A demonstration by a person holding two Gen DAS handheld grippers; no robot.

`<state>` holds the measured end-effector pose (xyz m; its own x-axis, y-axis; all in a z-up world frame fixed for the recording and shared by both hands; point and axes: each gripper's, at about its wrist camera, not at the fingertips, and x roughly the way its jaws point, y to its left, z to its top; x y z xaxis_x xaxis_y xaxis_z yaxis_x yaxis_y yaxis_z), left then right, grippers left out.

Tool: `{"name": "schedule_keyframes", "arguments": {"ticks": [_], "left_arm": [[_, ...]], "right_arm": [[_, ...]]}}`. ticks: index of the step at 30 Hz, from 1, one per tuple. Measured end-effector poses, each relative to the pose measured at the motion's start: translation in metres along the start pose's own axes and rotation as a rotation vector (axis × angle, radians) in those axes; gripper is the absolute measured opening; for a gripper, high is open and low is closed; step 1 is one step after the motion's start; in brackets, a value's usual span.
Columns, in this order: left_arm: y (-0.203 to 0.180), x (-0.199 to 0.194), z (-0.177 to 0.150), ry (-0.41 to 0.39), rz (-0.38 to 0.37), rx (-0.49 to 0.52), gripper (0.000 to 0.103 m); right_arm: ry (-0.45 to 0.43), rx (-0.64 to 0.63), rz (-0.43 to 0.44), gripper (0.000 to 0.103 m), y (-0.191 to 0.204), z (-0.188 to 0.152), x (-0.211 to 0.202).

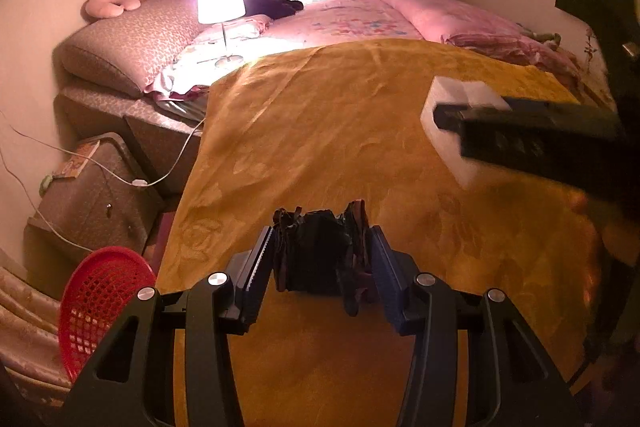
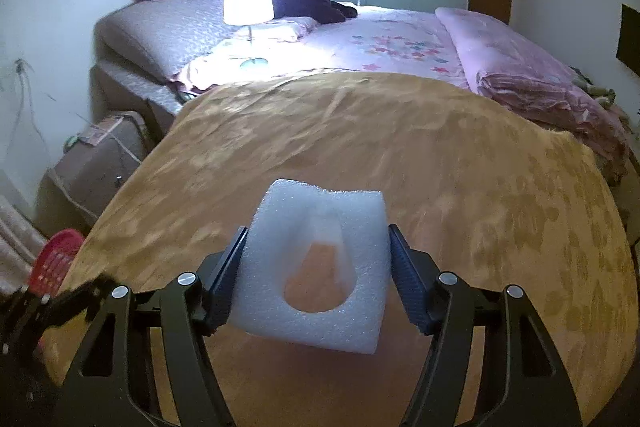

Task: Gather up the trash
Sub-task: 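Carry the wrapper and foam block over the pink basket and open both tools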

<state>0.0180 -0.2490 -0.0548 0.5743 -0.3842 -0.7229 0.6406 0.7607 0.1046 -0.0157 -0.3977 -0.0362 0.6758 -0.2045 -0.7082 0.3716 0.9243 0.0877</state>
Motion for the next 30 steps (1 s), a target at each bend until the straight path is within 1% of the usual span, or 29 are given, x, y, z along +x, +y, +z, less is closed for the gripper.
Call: {"name": "schedule_keyframes", "arguments": {"ticks": [6,8,10,15,25,30], "left_arm": [[0.004,-0.019,-0.008,-0.012,-0.017,0.000,0.046],[0.008,-0.025,-0.012,-0.014,-0.034,-0.006,0.046],[0.013,-0.030,-0.013,-0.017,-0.042,-0.016,0.046],[0.029,-0.045,-0.015,-0.016,-0.057,-0.044,0.046],[0.065,-0.070,-0.030,-0.017,-0.021,-0.086,0.046],[0.086,-0.081,-0.039,-0.014,0.018,-0.109,0.046]], "right_arm": [[0.009,-0.001,0.050,0.065,0.011,-0.028,-0.022],[0.011,-0.018,0.050,0.065,0.016,-0.036,-0.027],[0.009,-0.039,0.045,0.065,0.021,-0.041,-0.032],[0.012,-0.047,0.072,0.065,0.028,-0.048,-0.040],[0.023,-0.087,0.115,0.065,0.054,-0.053,-0.043],[0.027,-0.118,0.143,0.065,0.071,-0.051,-0.045]]}}
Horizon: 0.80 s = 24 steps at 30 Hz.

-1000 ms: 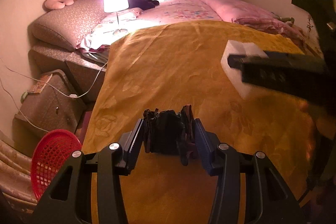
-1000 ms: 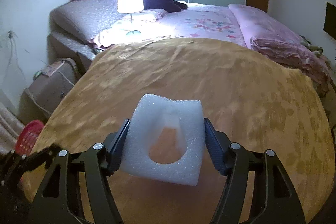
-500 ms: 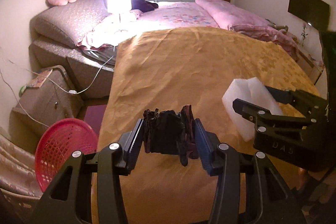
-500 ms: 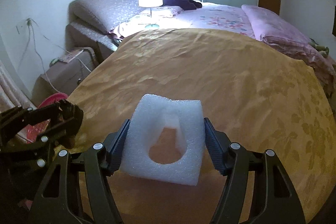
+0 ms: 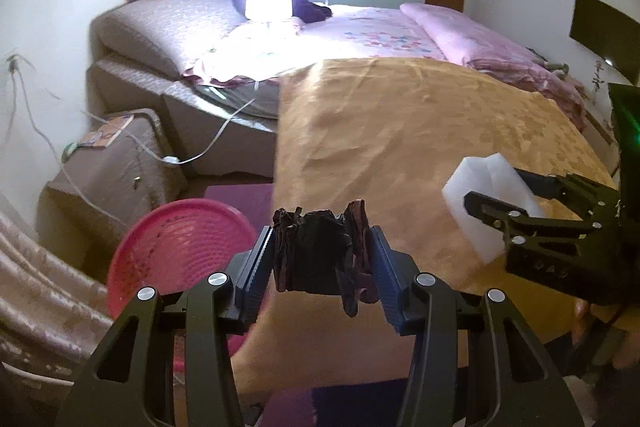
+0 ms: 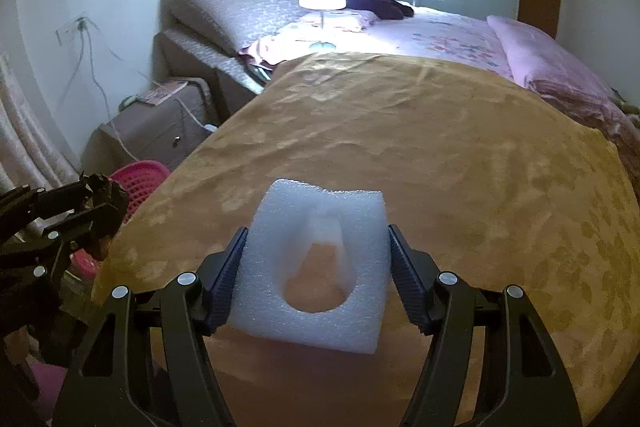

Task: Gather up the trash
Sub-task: 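Carry the wrapper and foam block over the pink basket and open both tools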

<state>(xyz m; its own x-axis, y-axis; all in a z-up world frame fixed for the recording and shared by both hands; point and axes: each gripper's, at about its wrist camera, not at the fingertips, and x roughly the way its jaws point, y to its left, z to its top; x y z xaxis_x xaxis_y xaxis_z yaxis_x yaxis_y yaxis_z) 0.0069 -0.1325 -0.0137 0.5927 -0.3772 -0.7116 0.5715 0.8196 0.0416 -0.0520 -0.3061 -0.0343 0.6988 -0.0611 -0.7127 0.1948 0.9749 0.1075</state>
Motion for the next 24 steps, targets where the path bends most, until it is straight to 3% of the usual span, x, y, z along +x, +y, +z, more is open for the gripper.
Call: {"name": "schedule_keyframes", "arguments": {"ticks": [11,24], "left_arm": [[0.057,0.002,-0.011,0.007,0.128,-0.094,0.046],[0.118,0.016,-0.009,0.023,0.207,-0.206,0.046]], "right_arm": [[0.004,-0.079,0.059,0.065,0.045,0.018,0.009],[0.033,-0.128,0.155,0.065,0.096,0.042,0.039]]}}
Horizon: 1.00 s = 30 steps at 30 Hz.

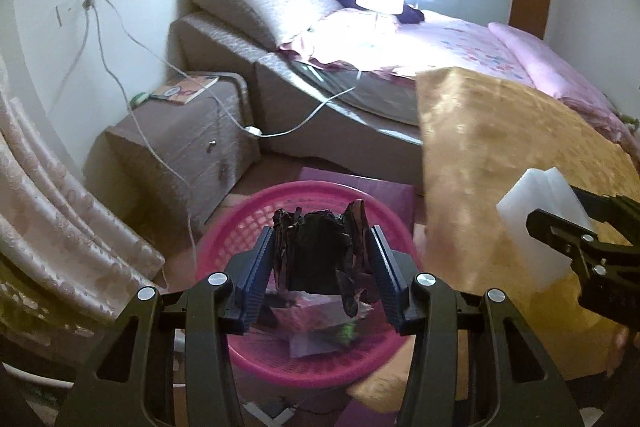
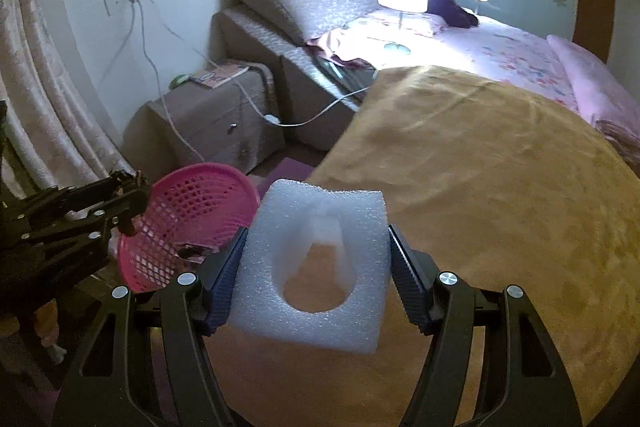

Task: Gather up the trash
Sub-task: 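Carry the wrapper and foam block over the pink basket and open both tools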

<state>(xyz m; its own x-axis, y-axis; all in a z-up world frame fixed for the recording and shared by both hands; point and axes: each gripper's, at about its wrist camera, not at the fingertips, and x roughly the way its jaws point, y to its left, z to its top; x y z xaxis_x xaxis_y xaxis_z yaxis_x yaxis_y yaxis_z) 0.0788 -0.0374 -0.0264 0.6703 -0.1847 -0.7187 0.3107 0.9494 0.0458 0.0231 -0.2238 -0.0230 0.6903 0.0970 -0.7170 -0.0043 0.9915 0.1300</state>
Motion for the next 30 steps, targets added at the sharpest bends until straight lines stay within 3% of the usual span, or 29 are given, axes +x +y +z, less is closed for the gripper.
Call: {"name": "schedule_keyframes", "arguments": {"ticks": [7,23,30], "left_arm": [[0.021,0.020,0.003,0.015,0.061,-0.026,0.046],[0.053,0.049,-0.007,0.079,0.088,-0.100,0.046],[0.054,0.054,-0.007,0.091,0.085,-0.097,0.047]], "right_arm": [[0.012,-0.022,0.050,0.065,0.026,0.019,0.025],[0.066,-0.076,0.117,0.065,0.064,0.034,0.065],[0.081,-0.051,0.132,0.066,0.062,0.034,0.072]]}}
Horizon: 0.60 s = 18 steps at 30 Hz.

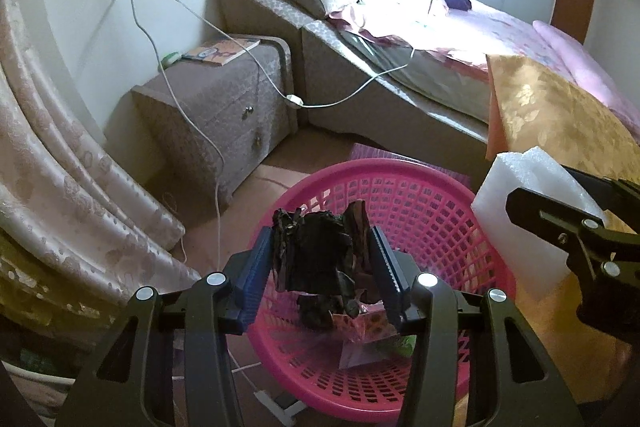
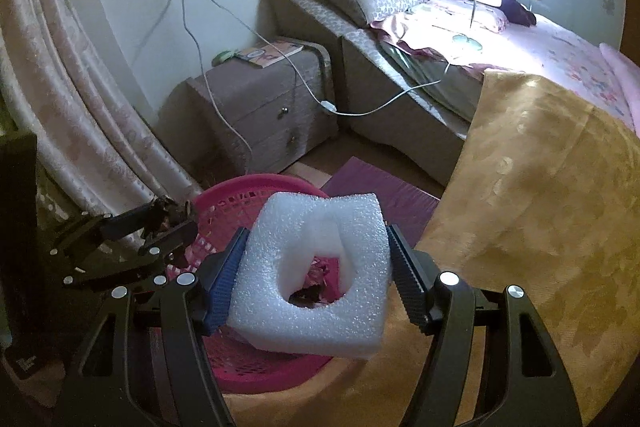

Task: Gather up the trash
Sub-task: 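Carry the wrapper and foam block over the pink basket and open both tools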

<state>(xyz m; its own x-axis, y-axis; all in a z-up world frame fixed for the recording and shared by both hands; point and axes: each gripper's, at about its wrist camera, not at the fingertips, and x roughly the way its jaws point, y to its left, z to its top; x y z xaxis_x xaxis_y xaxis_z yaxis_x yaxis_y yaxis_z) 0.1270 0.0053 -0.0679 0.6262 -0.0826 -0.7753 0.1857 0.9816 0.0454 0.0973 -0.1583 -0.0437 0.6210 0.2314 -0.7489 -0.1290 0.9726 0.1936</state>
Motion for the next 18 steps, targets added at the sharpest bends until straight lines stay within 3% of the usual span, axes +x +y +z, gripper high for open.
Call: {"name": "schedule_keyframes", "arguments": {"ticks": [9,11,14,18], "left_arm": [[-0.002,0.004,-0.003,0.007,0.012,0.008,0.057],[-0.001,0.003,-0.003,0.003,0.018,0.000,0.068],[0.002,0.001,-0.003,-0.013,0.033,-0.008,0.076],[0.000,-0.002,-0.003,-0.029,0.037,-0.004,0.080]], "right_arm": [[-0.006,0.036,0.038,0.079,-0.006,0.002,-0.003],[-0.010,0.038,0.038,0.080,-0.006,0.001,-0.005],[-0.016,0.047,0.034,0.081,-0.008,-0.001,-0.009],[-0.026,0.058,0.023,0.082,-0.011,-0.004,-0.015]]}}
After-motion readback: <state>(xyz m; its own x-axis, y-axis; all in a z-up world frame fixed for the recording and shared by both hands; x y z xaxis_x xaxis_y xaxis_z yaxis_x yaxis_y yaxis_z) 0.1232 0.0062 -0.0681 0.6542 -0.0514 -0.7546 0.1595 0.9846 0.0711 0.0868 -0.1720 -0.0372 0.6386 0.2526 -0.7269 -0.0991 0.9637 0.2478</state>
